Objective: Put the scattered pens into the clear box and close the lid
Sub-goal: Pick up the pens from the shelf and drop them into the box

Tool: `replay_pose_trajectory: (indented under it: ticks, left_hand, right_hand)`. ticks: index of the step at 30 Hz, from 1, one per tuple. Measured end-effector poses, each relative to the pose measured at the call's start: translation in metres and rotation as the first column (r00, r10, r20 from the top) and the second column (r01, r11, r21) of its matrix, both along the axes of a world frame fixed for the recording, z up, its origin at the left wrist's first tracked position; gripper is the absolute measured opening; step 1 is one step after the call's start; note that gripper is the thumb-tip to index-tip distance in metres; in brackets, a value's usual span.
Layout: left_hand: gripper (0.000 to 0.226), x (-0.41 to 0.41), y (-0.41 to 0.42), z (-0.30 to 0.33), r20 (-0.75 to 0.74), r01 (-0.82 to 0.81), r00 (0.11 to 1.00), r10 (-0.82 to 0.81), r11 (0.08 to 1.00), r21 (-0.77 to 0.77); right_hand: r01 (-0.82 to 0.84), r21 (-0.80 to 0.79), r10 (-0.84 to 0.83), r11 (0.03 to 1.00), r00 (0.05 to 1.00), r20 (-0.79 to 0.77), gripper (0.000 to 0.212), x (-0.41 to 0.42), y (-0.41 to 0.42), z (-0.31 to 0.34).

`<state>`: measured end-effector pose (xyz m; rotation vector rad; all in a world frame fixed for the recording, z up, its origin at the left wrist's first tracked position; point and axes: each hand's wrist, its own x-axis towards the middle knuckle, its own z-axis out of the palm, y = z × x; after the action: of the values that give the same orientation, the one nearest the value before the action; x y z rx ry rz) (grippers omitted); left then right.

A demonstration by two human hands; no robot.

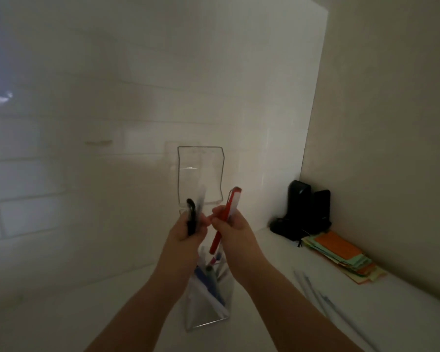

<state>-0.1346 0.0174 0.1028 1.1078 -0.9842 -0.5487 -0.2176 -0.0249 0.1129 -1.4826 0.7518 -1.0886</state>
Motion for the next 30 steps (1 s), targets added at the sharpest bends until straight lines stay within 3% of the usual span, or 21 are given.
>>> replay_pose_trajectory:
  ticks: [3,6,8,10,13,16,18,20,23,27,30]
  left_hand:
    - [0.024,0.002,-0.003,-0.008,0.112,-0.048,0.993,0.047,0.999,0.005]
    - [0.042,0.001,-0.001,-0.007,0.106,-0.047,0.993,0.058,0.993,-0.108]
    - [0.043,0.001,0.000,-0.004,0.148,-0.069,0.984,0.098,0.979,-0.192]
    - [0.035,0.003,-0.005,-0.005,0.284,-0.080,0.948,0.144,0.970,-0.228]
    - [0.029,0.005,-0.012,-0.015,0.448,-0.125,0.877,0.174,0.983,-0.137]
    - [0.007,0.001,-0.014,-0.018,0.457,-0.149,0.875,0.158,0.987,-0.056]
    - [0.018,-0.003,-0.010,-0.013,0.392,-0.099,0.911,0.129,0.990,-0.095]
    - [0.031,-0.004,-0.004,-0.007,0.348,-0.073,0.925,0.153,0.970,-0.231]
    - [0.027,0.000,-0.007,-0.007,0.451,-0.088,0.864,0.222,0.950,-0.299]
    - [0.025,-0.005,-0.019,-0.006,0.620,-0.110,0.772,0.143,0.990,-0.092]
    - [0.029,-0.004,-0.024,-0.002,0.624,-0.195,0.767,0.149,0.981,0.006]
  right_hand:
    - [0.036,-0.047,-0.037,0.998,0.999,-0.029,0.024,0.002,-0.002,-0.003]
    - [0.142,-0.188,-0.155,0.972,0.986,-0.057,0.035,0.002,-0.007,-0.010]
    - [0.189,-0.379,-0.250,0.906,0.961,-0.119,0.031,0.001,-0.010,-0.017]
    - [0.182,-0.570,-0.357,0.801,0.910,-0.211,0.015,0.001,-0.012,-0.022]
    - [0.058,-0.702,-0.439,0.710,0.816,-0.377,0.018,-0.002,-0.015,-0.035]
    - [-0.006,-0.678,-0.373,0.735,0.832,-0.411,0.019,-0.010,-0.015,-0.042]
    - [0.048,-0.661,-0.358,0.749,0.869,-0.341,0.019,-0.017,-0.013,-0.044]
    - [0.112,-0.659,-0.388,0.744,0.875,-0.290,0.019,-0.024,-0.013,-0.048]
    - [0.178,-0.603,-0.394,0.778,0.885,-0.248,0.019,-0.033,-0.016,-0.056]
    - [0.267,-0.521,-0.451,0.811,0.852,-0.266,0.024,-0.056,-0.024,-0.070]
    - [0.312,-0.475,-0.482,0.823,0.825,-0.293,0.022,-0.076,-0.030,-0.080]
